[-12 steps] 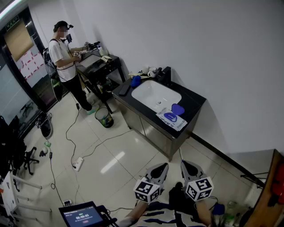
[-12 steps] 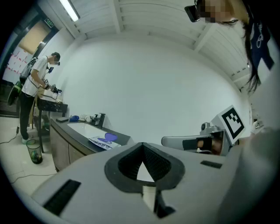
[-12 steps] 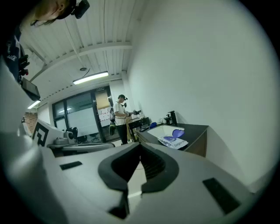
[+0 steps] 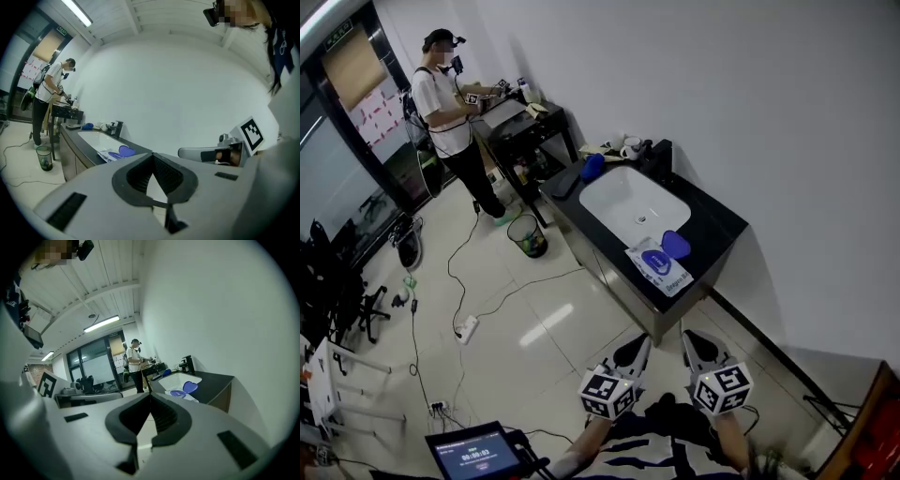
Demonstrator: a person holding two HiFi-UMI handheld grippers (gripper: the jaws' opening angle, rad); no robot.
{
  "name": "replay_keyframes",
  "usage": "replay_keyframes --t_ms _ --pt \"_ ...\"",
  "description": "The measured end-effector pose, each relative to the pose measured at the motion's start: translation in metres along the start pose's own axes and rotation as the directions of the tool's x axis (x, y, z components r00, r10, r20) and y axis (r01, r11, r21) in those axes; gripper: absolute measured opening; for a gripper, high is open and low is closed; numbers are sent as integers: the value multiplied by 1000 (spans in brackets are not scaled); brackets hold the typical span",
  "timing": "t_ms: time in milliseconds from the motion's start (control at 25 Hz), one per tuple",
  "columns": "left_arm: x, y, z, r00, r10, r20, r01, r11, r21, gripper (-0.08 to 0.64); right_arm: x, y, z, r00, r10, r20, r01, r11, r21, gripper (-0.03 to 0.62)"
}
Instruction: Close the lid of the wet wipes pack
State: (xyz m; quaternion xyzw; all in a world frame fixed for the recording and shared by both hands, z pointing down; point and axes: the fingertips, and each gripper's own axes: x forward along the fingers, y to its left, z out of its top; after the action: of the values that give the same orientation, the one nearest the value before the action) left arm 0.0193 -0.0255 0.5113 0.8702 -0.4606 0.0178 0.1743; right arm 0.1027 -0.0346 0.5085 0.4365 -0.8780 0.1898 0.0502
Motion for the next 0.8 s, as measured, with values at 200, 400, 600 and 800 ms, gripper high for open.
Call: replay_keyframes --t_ms 200,400,600,800 --pt "12 10 -4 998 47 -42 -48 999 -13 0 13 -25 -3 999 12 -32 -10 999 43 -4" --pt "25 27 -6 995 71 -76 -73 997 -30 -1 21 -37 -7 998 12 -65 -8 997 72 21" --pt "68 60 -17 992 78 -100 -82 996 -36 -1 46 -71 -13 997 -2 -73 8 997 74 51" --pt "108 93 -15 990 49 -136 -52 999 -17 0 77 -97 -7 995 -48 -88 54 996 66 52"
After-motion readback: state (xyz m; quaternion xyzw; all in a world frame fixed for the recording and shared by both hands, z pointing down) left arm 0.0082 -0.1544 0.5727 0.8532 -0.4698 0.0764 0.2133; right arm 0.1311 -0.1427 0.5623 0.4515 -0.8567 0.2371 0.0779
